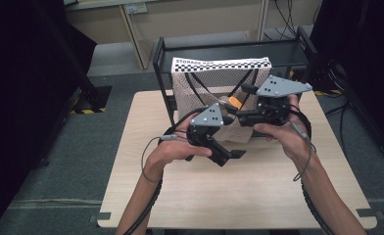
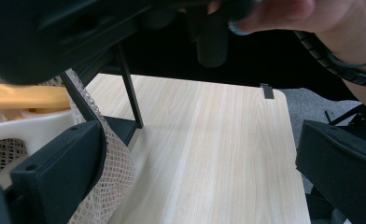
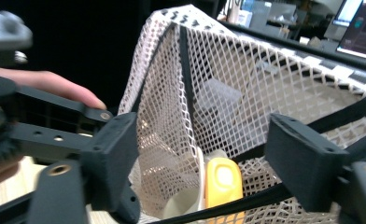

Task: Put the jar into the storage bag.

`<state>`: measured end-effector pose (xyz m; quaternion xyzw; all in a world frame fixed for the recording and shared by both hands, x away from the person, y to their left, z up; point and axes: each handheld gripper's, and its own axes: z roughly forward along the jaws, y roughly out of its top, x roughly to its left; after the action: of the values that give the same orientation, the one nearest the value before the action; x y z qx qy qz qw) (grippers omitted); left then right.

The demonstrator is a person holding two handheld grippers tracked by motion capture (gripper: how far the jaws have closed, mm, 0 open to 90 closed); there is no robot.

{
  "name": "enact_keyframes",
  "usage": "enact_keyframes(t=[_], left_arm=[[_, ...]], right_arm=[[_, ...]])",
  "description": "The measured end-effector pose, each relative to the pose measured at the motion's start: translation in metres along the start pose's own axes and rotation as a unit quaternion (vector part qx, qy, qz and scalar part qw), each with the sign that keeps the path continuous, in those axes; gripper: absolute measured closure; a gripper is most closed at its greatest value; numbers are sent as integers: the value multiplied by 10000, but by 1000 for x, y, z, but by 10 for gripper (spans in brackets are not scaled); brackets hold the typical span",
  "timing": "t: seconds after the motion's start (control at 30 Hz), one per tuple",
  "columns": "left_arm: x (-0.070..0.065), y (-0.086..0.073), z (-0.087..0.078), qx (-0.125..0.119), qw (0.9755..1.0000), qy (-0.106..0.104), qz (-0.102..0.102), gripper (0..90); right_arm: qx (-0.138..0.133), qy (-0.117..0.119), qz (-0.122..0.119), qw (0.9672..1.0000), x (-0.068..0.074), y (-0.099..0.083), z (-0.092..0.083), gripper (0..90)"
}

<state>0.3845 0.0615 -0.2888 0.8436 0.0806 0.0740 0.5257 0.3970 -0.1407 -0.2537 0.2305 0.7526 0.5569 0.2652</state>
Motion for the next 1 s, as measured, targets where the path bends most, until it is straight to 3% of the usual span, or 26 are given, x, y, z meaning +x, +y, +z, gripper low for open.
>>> enact_keyframes(t=[0.1,0.3,0.67,0.7,0.8,1.0], left_arm=[[0,0,0,3,10000,6,-2,5],[0,0,0,17,10000,4,20,3],[-1,0,-1,5,10000,-5,15,3],[-1,0,-1,5,10000,-5,15,3],[-1,0,0,8,10000,-3,28,3],[0,0,1,17,10000,-2,10,1]], right_arm=[[-147,24,174,9997,3,1,-7,147],[-197,-11,237,9995,7,-5,-16,75],[-323,81,238,9992,11,-24,-35,57],[-350,95,269,9990,12,-32,-42,57],[-350,95,269,9990,12,-32,-42,56],[-376,115,380,9985,13,-53,-53,56]])
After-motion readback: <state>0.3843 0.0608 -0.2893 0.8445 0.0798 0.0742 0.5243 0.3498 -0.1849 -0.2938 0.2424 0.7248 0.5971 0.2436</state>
